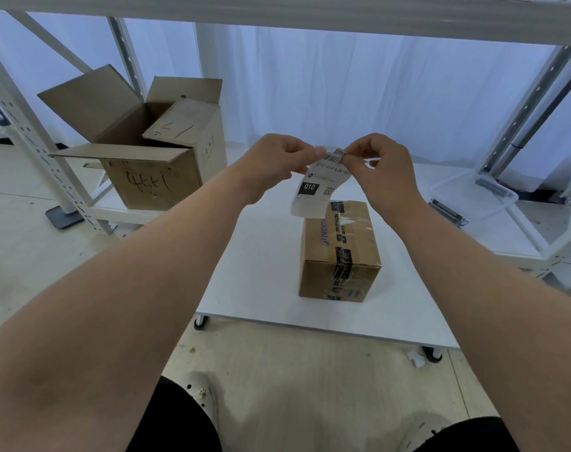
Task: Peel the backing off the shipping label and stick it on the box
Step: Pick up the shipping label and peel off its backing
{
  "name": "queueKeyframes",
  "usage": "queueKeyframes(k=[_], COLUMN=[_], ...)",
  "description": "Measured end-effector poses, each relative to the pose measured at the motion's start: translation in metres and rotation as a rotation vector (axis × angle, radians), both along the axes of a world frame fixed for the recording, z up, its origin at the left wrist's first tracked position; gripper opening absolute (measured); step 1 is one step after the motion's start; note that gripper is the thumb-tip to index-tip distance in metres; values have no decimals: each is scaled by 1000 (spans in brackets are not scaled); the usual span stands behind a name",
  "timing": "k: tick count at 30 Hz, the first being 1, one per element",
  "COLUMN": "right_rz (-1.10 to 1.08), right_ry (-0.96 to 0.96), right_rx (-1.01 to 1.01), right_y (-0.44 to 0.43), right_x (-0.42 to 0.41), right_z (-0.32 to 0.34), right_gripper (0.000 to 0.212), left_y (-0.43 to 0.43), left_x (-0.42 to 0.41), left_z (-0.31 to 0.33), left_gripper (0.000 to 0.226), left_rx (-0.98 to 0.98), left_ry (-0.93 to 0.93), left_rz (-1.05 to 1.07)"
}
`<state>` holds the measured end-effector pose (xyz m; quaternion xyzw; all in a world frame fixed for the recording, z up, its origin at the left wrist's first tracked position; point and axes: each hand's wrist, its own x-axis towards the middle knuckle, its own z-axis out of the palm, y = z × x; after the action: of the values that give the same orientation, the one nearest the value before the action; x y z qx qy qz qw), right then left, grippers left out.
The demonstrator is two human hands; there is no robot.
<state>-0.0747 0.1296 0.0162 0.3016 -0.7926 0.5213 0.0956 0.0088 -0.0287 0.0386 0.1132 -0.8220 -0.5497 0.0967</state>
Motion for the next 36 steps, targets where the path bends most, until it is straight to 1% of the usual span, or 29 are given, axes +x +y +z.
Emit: queueKeyframes(k=[4,6,9,11,15,18,23,29,33,36], right_rz=[28,43,50,49,64,70,91,153,92,49], right_ry=[-33,-48,-97,-138,-202,-237,-210,-229,-229,-233], right_rx=[-41,-54,-108,-133,-100,-91,-102,-37,-57,-82], right_y=[1,1,3,5,9,11,10,6,3,3], right_x=[4,4,4,3,1,2,2,8,5,3], right_z=[5,5,5,5,4,4,4,4,2,1], right_gripper=[4,3,20,26,9,17,17,17,17,16], left_y=[2,2,2,1,-4,-7,-7,-9,-10,-9], left_x=[-1,-2,-1,0,2,3,3,1,0,0], left_z=[1,1,1,1,1,1,-1,-4,-6,-5], left_gripper=[7,11,21,26,25,23,19,20,13,12], left_rx=[8,1,-8,35,117,146,137,131,135,155], left_ry=[87,120,107,101,129,150,104,55,53,66], left_rz=[24,34,44,47,87,123,136,170,174,168])
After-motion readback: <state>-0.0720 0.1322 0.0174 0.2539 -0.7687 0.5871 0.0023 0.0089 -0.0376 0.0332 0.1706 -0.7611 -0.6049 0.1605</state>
